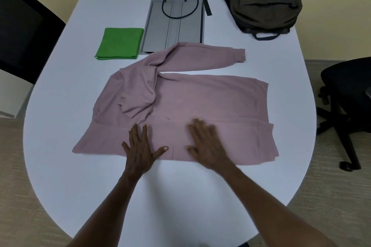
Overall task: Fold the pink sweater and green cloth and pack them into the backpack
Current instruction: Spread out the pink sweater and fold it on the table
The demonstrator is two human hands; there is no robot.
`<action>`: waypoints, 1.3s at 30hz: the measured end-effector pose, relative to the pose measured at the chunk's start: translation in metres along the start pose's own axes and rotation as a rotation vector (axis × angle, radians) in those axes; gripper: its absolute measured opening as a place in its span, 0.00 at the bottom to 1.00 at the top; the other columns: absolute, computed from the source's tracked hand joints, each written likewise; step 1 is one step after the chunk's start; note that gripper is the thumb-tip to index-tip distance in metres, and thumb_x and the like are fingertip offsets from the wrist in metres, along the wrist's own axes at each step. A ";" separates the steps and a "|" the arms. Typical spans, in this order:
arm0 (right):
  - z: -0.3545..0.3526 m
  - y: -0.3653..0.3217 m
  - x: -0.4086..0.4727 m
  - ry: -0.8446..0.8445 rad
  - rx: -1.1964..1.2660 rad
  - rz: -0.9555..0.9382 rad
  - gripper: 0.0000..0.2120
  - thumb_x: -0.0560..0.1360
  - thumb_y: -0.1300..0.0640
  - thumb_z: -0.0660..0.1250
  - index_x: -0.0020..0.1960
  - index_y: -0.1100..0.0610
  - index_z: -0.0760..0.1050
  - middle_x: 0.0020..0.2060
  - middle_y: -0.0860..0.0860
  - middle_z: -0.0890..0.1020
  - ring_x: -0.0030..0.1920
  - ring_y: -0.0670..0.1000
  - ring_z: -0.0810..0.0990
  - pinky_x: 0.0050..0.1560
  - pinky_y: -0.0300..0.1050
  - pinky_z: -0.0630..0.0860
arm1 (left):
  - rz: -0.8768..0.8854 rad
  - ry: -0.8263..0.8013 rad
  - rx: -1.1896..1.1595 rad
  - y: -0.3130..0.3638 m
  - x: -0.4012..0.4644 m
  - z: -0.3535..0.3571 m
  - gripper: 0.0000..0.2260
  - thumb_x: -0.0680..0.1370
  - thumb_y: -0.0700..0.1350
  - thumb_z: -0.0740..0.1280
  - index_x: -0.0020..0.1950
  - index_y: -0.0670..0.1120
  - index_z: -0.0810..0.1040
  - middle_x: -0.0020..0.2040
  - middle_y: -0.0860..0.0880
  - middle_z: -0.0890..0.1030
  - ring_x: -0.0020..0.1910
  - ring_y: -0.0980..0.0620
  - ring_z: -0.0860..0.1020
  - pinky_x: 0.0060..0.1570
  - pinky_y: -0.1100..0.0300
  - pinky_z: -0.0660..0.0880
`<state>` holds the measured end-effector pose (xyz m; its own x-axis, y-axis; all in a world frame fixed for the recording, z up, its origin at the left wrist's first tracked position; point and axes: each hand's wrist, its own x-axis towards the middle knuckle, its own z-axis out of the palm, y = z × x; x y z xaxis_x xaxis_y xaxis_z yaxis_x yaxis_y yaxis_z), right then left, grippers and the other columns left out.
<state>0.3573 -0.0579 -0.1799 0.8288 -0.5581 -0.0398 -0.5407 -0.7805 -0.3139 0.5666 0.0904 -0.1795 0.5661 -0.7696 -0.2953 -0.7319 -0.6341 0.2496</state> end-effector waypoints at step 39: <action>-0.020 -0.112 0.172 0.095 0.450 0.078 0.16 0.70 0.68 0.64 0.57 0.64 0.78 0.51 0.62 0.80 0.51 0.64 0.79 0.50 0.57 0.78 | -0.774 0.107 -1.339 -0.038 0.131 -0.064 0.26 0.67 0.54 0.77 0.51 0.32 0.82 0.37 0.42 0.81 0.36 0.45 0.79 0.38 0.57 0.72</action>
<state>0.5573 -0.0718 -0.1327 0.7601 -0.6498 0.0007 -0.4670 -0.5470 -0.6948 0.6930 0.0092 -0.1684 0.6994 -0.1982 -0.6867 0.5714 -0.4220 0.7038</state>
